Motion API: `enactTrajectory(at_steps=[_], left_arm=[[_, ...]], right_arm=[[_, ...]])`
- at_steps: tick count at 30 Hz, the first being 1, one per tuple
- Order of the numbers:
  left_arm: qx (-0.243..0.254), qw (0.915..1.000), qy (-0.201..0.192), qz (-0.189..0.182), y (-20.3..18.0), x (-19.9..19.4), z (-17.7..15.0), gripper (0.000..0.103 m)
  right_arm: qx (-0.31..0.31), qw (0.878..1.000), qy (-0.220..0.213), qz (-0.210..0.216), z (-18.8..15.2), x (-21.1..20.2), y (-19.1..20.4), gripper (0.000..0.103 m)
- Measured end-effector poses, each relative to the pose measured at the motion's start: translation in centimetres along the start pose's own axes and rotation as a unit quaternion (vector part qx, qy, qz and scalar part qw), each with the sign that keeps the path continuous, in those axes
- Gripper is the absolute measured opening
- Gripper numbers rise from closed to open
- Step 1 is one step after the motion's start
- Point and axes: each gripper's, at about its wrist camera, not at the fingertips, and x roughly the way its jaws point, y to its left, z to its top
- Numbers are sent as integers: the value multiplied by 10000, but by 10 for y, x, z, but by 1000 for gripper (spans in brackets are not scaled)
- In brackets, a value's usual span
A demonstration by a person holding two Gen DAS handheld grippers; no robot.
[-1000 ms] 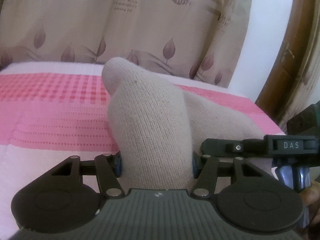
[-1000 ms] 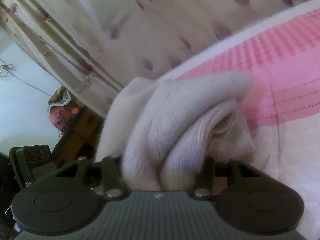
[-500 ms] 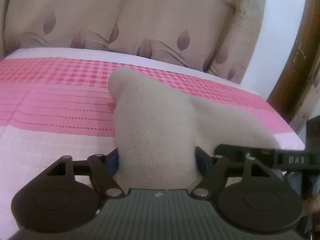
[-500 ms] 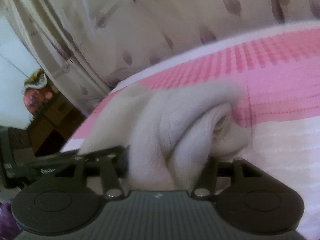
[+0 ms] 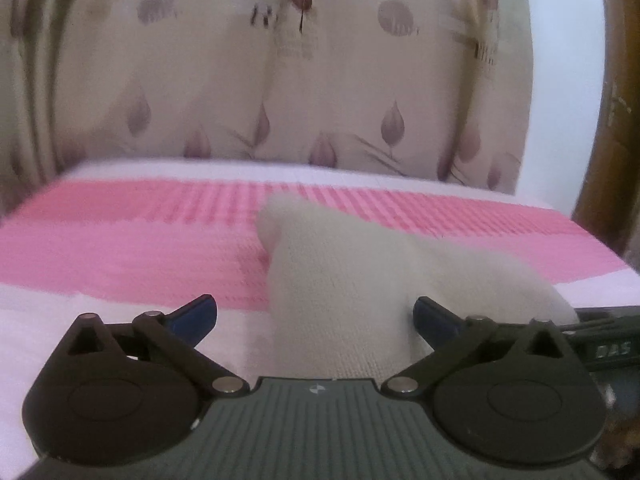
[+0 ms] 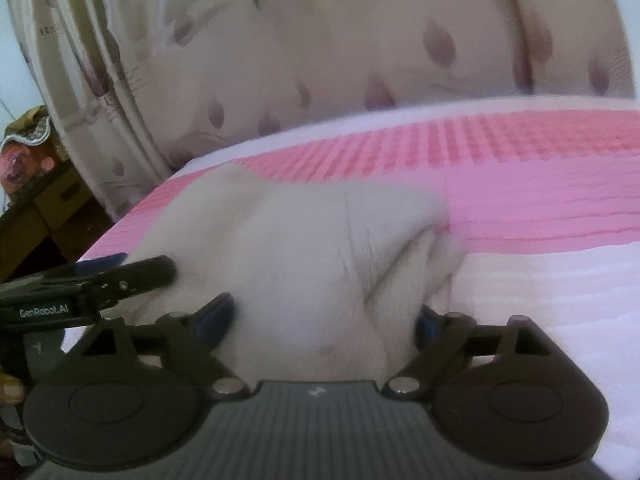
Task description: Fold small clothes
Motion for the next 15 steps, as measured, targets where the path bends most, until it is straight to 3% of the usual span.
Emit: enactTrajectory(at_steps=[4, 8, 12, 15], left_arm=[[249, 9983, -369, 368, -11, -23, 2, 103], [240, 9969, -580, 482, -17, -47, 10, 103], [260, 9892, -1371, 458, -26, -89, 14, 103], [311, 9831, -1646, 744, -39, -113, 20, 103]], right_arm=[[-283, 9973, -597, -322, -10, -34, 19, 100], [-465, 9904, -1193, -514, -26, -68, 37, 101], [-661, 9827, -1531, -805, -41, -92, 50, 102], [-559, 9810, -1684, -789, -46, -110, 52, 103]])
